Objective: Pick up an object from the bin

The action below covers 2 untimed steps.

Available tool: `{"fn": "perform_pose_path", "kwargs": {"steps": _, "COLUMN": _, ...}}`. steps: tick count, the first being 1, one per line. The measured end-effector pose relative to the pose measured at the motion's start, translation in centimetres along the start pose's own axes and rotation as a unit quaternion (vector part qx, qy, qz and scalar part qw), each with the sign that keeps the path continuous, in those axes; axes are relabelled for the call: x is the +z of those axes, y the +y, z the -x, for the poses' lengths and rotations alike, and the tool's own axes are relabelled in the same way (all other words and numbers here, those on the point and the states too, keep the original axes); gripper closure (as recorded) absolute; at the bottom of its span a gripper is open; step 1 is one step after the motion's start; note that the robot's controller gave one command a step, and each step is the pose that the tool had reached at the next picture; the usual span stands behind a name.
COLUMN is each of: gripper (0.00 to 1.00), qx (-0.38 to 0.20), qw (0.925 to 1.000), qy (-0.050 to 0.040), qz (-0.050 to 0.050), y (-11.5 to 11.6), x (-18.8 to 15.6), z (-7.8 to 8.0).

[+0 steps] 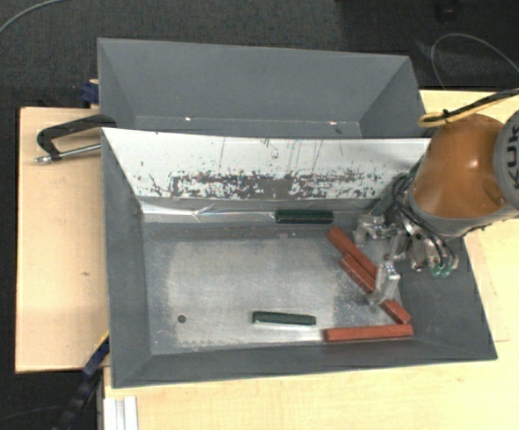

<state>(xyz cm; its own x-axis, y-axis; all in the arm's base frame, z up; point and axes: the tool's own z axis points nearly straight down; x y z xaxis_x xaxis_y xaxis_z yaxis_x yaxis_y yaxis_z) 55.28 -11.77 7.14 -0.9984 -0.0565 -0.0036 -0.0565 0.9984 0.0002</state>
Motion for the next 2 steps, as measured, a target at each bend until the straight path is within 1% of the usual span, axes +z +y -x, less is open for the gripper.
{"fn": "perform_pose_path", "kwargs": {"steps": 1, "gripper": 1.0, "qx": 0.0, "qw": 1.0, "qy": -0.0005, "qz": 0.003, "y": 0.4, "x": -0.1, "z": 0.1}}
{"fn": "perform_pose_path", "kwargs": {"steps": 2, "gripper": 1.0, "qx": -0.103, "qw": 0.9947, "qy": -0.0031, "qz": -0.001, "y": 2.5, "x": -7.8, "z": 1.5}}
